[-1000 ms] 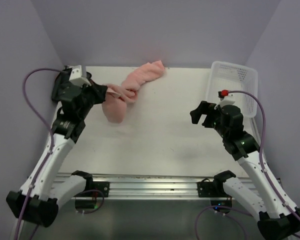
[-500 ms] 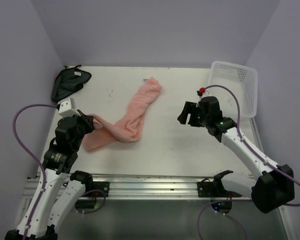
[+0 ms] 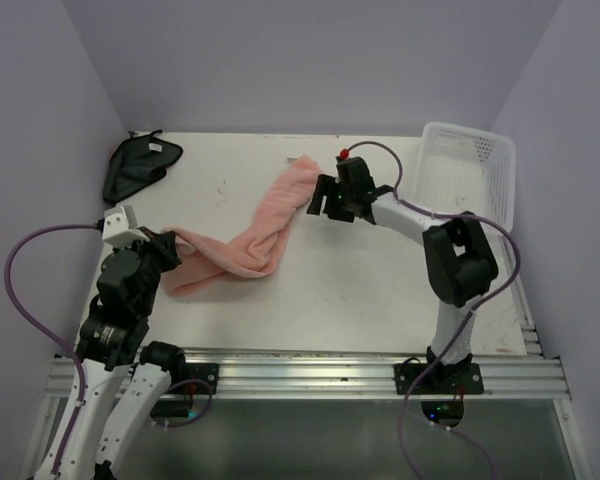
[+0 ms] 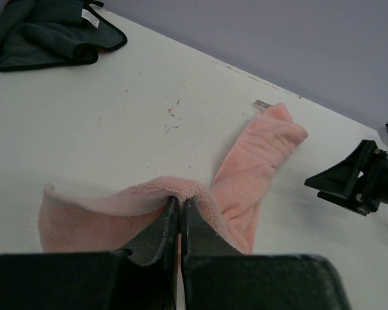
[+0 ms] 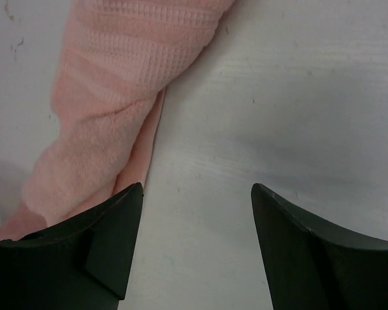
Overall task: Roll the towels
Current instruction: Move the towel to the center of the board, then flatten the towel
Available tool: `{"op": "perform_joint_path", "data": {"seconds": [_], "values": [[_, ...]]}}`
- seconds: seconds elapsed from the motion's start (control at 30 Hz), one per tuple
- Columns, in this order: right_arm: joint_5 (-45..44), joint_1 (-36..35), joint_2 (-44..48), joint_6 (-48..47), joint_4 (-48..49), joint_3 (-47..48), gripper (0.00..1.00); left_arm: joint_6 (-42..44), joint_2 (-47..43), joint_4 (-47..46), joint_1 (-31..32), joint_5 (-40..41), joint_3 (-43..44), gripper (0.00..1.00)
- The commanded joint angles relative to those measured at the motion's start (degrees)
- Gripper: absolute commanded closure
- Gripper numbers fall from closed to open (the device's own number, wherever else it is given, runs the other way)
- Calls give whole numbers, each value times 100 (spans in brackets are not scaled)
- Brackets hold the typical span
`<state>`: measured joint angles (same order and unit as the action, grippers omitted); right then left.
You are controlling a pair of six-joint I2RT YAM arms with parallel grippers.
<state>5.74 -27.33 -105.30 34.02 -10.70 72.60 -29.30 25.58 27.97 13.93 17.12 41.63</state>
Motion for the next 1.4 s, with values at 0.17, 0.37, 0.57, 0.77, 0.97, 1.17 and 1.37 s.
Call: {"op": "perform_joint_path", "data": {"seconds": [0.17,0.37,0.57,0.77,0.97,1.17,1.37], "values": [[77,-27,-1915,571,147,2064,28,82,105,86,-31,-279,513,100],[68,-27,-2565,667,-108,2803,30,47,17,60,-22,-464,768,100],[33,-27,-2830,738,-178,3181,67,144,-36,200,-22,-394,1066,100],[-423,17,-1865,536,-546,2682,100,276,-158,315,-22,-227,1243,100],[-1197,35,24,211,-1777,2049,100,329,-606,-150,-22,-780,1128,100],[-1277,26,292,-123,-2752,2775,99,109,-608,-344,-22,-710,821,100],[-900,88,-1208,-317,-3641,4314,91,82,-484,-555,-22,-685,312,100]]}}
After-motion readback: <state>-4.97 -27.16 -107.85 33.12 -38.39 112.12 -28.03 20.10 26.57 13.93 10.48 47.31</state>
